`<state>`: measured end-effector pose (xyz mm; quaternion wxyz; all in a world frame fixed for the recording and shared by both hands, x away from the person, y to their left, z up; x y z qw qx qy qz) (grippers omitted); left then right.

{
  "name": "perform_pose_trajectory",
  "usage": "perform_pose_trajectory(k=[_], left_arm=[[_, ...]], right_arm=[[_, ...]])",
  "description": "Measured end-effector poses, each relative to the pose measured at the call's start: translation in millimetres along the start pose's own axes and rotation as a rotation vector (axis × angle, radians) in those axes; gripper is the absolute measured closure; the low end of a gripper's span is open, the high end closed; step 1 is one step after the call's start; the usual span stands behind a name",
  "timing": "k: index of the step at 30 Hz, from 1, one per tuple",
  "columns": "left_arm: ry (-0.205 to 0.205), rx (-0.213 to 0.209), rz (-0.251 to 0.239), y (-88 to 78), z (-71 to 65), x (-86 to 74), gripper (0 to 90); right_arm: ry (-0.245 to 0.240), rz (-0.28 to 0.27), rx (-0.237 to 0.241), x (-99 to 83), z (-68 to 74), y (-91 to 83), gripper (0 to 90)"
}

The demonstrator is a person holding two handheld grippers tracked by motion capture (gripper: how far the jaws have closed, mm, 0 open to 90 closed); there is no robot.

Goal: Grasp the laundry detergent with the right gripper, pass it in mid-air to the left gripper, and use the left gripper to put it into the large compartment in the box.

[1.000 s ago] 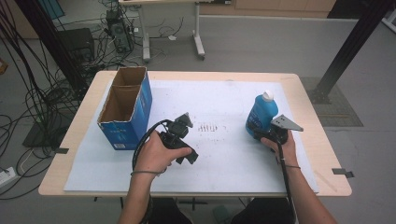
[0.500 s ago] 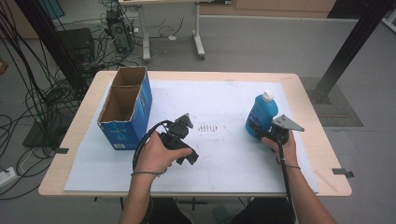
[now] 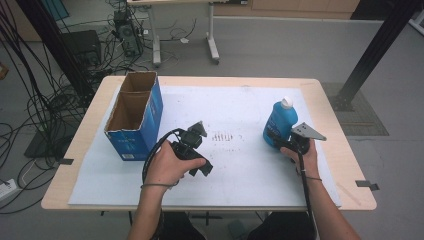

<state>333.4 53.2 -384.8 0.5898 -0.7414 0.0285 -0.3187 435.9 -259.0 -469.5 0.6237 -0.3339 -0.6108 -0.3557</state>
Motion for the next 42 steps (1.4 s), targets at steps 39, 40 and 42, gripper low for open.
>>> perform_pose_trajectory(k=[39,40,42], left_arm=[[0.007,0.000,-0.005,-0.5,-1.8,1.2,9.3],[0.005,0.000,-0.005,-0.3,-2.0,1.2,9.3],[0.007,-0.001,-0.003,-0.3,-2.1,1.4,9.3]], right_arm=[[-0.004,0.005,-0.002,0.3,0.0,0.3,41.4],[-0.005,0.006,-0.002,0.3,0.0,0.3,41.4],[-0.004,0.006,-0.002,0.3,-0.1,0.3,41.4]])
Point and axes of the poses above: each handheld gripper's, and its own axes: y roughly forward along the jaws, x roughly out of its top, z roughly to its left, the point moved 5 cm from there along y, roughly forward along the jaws, and after that the axes turned 14 degrees about -z, right-handed, at the moved point
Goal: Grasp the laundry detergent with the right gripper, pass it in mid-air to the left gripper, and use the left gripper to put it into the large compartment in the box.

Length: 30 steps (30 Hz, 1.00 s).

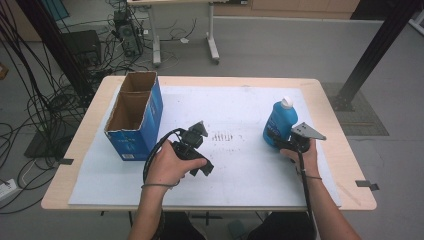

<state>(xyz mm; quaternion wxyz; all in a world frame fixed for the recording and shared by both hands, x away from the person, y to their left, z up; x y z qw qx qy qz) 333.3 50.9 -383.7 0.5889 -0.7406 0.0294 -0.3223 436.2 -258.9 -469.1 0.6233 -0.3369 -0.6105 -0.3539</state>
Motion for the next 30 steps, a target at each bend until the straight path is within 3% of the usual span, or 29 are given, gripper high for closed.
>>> perform_pose_trajectory(k=[30], left_arm=[[-0.003,0.000,-0.004,1.2,-0.1,-0.2,9.3]], right_arm=[[0.005,0.002,-0.002,0.1,-0.1,-0.1,41.5]])
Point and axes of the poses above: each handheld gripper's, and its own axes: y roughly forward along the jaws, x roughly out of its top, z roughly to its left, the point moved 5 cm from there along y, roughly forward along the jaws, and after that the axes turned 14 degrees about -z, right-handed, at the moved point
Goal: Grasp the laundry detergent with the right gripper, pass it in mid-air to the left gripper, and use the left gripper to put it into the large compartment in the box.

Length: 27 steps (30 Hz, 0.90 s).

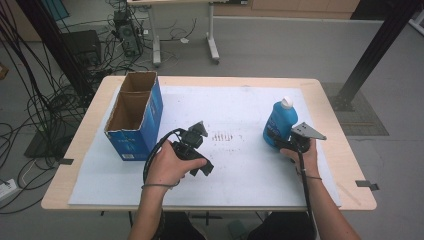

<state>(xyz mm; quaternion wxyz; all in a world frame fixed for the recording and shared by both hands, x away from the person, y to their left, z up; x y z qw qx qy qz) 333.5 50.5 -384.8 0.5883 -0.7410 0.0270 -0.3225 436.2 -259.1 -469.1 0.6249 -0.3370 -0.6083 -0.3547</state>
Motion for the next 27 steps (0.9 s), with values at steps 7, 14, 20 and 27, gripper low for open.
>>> perform_pose_trajectory(k=[7,14,20,27], left_arm=[[0.001,0.000,0.002,0.6,0.2,1.0,9.4],[0.000,0.004,0.004,0.5,0.7,1.5,9.4],[-0.001,0.004,0.002,0.1,1.1,1.7,9.4],[-0.002,0.006,0.003,0.1,0.9,1.1,9.4]], right_arm=[[0.000,0.001,0.000,0.0,0.1,0.0,41.5],[0.002,0.000,-0.001,-0.1,0.1,0.0,41.5],[0.002,0.000,-0.001,-0.1,0.1,-0.1,41.5],[0.002,0.000,-0.001,-0.1,0.2,-0.1,41.6]])
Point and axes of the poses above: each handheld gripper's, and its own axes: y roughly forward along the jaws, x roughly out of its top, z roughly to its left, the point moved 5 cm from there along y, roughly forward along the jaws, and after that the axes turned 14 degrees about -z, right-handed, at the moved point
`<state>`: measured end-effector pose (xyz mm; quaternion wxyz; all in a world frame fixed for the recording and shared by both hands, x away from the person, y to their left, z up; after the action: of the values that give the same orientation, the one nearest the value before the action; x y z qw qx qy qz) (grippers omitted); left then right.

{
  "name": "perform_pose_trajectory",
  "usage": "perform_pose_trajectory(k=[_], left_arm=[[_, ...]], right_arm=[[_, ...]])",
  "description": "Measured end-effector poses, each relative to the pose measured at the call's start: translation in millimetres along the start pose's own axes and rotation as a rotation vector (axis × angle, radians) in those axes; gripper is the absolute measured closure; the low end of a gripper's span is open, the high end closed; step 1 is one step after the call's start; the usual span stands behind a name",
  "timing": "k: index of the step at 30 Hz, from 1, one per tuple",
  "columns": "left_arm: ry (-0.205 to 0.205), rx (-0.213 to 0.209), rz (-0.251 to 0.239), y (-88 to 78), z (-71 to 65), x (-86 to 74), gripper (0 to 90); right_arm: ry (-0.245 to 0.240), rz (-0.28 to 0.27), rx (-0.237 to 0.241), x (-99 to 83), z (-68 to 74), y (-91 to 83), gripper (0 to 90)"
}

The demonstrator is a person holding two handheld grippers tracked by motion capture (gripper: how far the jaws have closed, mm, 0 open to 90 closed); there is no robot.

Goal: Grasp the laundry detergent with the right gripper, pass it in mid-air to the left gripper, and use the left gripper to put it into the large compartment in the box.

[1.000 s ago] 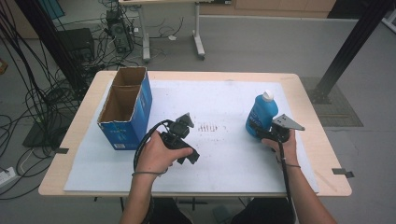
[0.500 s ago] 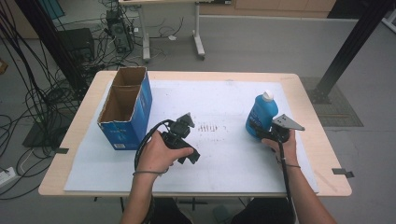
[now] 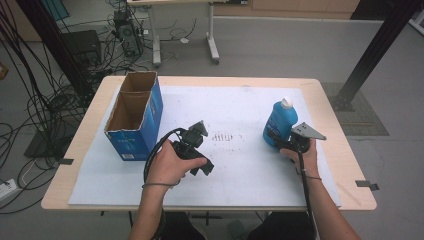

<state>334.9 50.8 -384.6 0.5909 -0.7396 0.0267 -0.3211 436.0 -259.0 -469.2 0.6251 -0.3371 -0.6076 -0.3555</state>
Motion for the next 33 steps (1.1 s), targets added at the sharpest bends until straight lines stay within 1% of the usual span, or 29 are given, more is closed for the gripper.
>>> perform_pose_trajectory(k=[8,12,18,20,23,25,26,27,28,30,31,32,33], left_arm=[[-0.001,-0.005,-0.002,0.0,0.9,0.4,9.4],[0.000,-0.007,-0.010,-0.2,1.5,1.7,9.6],[0.015,-0.011,-0.019,-2.7,2.6,6.9,9.4],[0.017,-0.006,-0.021,-3.8,3.6,8.8,9.4],[0.029,-0.014,-0.028,-8.1,5.7,13.8,9.4],[0.035,-0.012,-0.028,-9.9,6.5,15.3,9.4],[0.044,-0.015,-0.028,-12.9,7.7,17.8,9.4],[0.044,-0.015,-0.028,-12.9,7.7,17.8,9.4],[0.051,-0.008,-0.027,-16.0,9.1,20.2,9.4],[0.062,-0.010,-0.032,-22.2,11.5,25.3,9.4],[0.062,-0.010,-0.032,-22.2,11.5,25.3,9.4],[0.073,-0.021,-0.032,-26.7,12.2,28.6,9.4],[0.079,-0.022,-0.035,-29.4,12.4,30.4,9.4]], right_arm=[[-0.003,-0.001,-0.002,0.0,0.2,0.0,41.9],[-0.003,0.002,-0.002,0.4,0.2,0.0,42.1],[-0.006,0.014,0.001,1.7,0.8,-0.7,42.3],[-0.003,0.024,0.010,2.6,2.0,-1.2,42.3],[-0.001,0.041,0.026,4.8,4.1,-1.2,42.4],[-0.004,0.042,0.030,6.0,4.7,-1.1,42.4],[0.001,0.049,0.044,9.1,6.4,-1.4,42.4],[0.004,0.054,0.050,11.1,7.5,-1.7,42.4],[0.004,0.054,0.050,11.1,7.5,-1.7,42.4],[0.002,0.054,0.076,18.4,10.9,-2.4,42.4],[0.002,0.054,0.076,18.4,10.9,-2.4,42.4],[0.004,0.055,0.087,23.8,12.9,-2.7,42.4],[0.008,0.059,0.094,28.2,14.4,-3.1,42.4]])
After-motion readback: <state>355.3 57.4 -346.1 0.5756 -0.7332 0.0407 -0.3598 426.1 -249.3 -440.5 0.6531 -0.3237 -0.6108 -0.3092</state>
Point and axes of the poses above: each handheld gripper's, and its own axes: y roughly forward along the jaws, x roughly out of its top, z roughly to its left, the point moved 5 cm from there along y, roughly forward along the jaws, and after that the axes turned 14 degrees about -z, right-handed, at the moved point
